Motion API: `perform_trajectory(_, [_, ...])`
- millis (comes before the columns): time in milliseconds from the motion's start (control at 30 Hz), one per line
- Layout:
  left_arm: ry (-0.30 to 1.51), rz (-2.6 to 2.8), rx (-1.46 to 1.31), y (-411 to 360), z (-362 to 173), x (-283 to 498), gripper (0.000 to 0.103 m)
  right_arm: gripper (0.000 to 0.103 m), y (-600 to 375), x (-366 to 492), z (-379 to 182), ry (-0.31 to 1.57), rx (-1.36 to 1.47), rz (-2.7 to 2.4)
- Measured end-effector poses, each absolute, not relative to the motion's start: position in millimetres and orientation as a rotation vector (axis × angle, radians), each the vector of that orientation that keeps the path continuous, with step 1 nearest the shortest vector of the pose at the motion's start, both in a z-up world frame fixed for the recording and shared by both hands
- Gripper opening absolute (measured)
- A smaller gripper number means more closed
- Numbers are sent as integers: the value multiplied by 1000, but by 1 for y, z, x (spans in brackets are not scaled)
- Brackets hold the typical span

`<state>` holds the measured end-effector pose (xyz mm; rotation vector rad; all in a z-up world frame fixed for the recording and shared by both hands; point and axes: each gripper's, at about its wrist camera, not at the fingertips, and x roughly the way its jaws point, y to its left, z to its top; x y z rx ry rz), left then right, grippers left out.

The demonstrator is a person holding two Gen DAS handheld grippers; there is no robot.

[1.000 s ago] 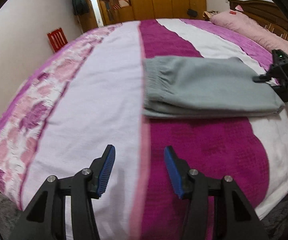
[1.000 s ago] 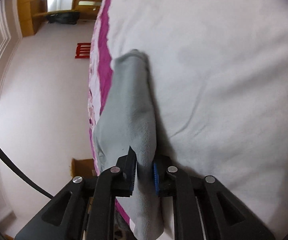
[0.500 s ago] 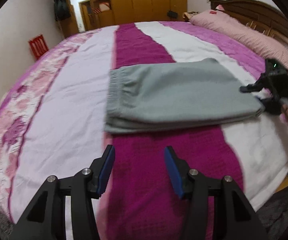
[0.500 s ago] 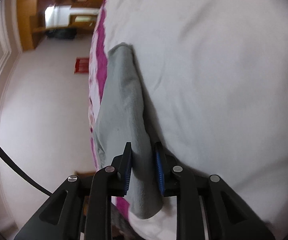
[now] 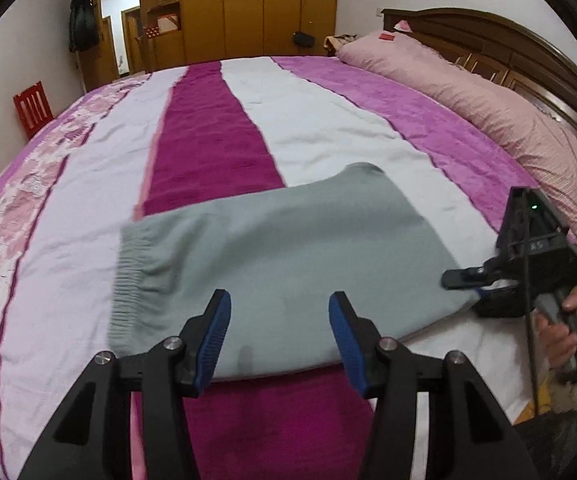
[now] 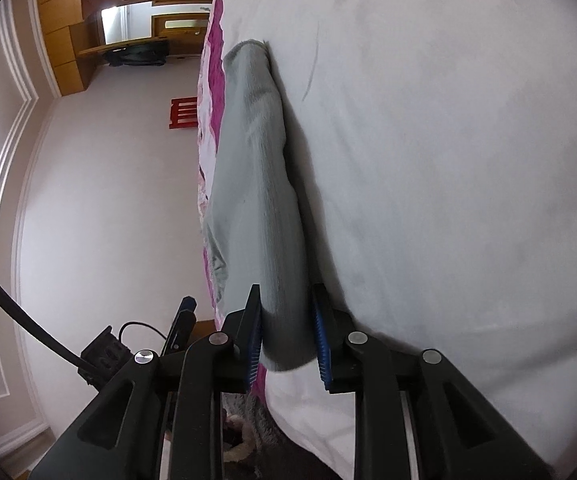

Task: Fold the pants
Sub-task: 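Open the right tool and release the folded sweatpants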

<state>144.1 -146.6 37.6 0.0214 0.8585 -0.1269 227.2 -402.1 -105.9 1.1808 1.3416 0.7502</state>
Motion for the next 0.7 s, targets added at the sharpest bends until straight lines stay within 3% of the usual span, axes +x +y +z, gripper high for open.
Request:
perform_trajectory(167, [891, -150, 56, -166, 25, 139, 54, 23, -410, 222, -99, 1341, 1113, 746])
perform_trajectory(300, [896, -181, 131, -188, 17, 138, 54, 28, -405, 201, -70, 1207, 881, 640])
perform_trajectory(400, [887, -269, 233, -216, 11, 138, 54, 32, -411, 168, -62, 1074, 895, 543])
perform_trajectory(467, [872, -275, 274, -227, 7, 138, 54, 38, -413, 150, -49, 982, 818, 442])
perform_trajectory(533, [873, -281, 251, -230, 6, 138, 54, 52, -407, 144, -32, 899, 648, 354])
perform_trajectory(567, [877, -287, 216, -227, 6, 137, 54, 52, -403, 147, -28, 893, 605, 368])
perform_trajectory(700, [915, -271, 116, -207, -2, 130, 54, 52, -399, 187, -41, 939, 808, 533])
